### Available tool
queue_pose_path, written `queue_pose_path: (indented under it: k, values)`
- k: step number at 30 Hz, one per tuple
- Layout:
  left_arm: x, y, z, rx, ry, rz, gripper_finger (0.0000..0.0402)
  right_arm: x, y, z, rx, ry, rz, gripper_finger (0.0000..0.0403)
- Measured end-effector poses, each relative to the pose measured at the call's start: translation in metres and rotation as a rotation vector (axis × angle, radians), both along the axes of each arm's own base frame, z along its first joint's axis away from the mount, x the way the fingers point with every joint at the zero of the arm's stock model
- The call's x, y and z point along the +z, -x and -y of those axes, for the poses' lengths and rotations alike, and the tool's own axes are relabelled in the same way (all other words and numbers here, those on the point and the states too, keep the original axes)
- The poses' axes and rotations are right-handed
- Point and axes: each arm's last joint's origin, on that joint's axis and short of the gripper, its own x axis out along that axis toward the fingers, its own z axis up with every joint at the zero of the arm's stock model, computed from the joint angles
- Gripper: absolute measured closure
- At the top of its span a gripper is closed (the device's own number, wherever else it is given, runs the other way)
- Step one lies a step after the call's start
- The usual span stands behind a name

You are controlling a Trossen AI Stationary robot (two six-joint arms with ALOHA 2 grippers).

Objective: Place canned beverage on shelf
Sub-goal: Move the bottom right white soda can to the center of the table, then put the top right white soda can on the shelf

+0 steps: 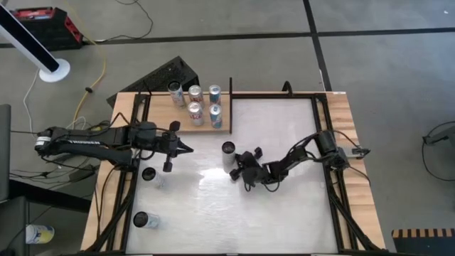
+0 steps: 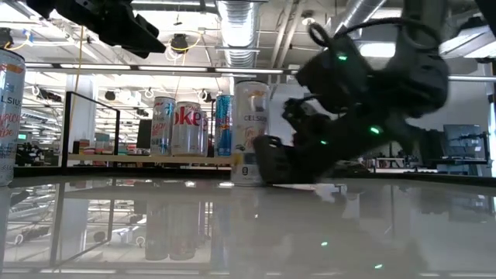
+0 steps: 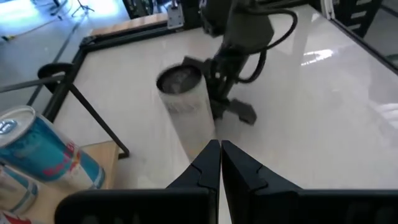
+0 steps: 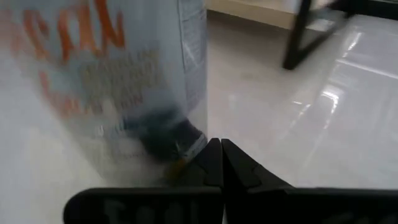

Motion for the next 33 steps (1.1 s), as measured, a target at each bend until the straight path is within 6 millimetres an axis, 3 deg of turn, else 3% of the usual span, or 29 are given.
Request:
queue_pose_path:
  k: [6,15,21,25,33]
  values:
    - [0.001,0.002,0.001,-0.019,0.004,0.008,0.0389,0.023,-0.031,0.017,0.034,0.037,0.020,0.0388]
    - [-0.002,0.001,0.000,0.012,0.019,-0.019,0.0323,0.054,-0.061,0.029,-0.029,0.048,0.101,0.0388]
    - [-0.004,0.002,0.000,0.021,0.055,-0.042,0.0294,0.054,-0.062,0.027,-0.088,0.025,0.116,0.0388]
    - [-0.009,-0.003,0.000,0.030,0.081,-0.076,0.0270,0.044,-0.054,0.021,-0.116,0.030,0.010,0.0388]
    - [-0.019,-0.031,0.000,0.039,0.120,-0.056,0.0194,0.033,-0.036,-0.007,-0.153,0.072,-0.129,0.0388]
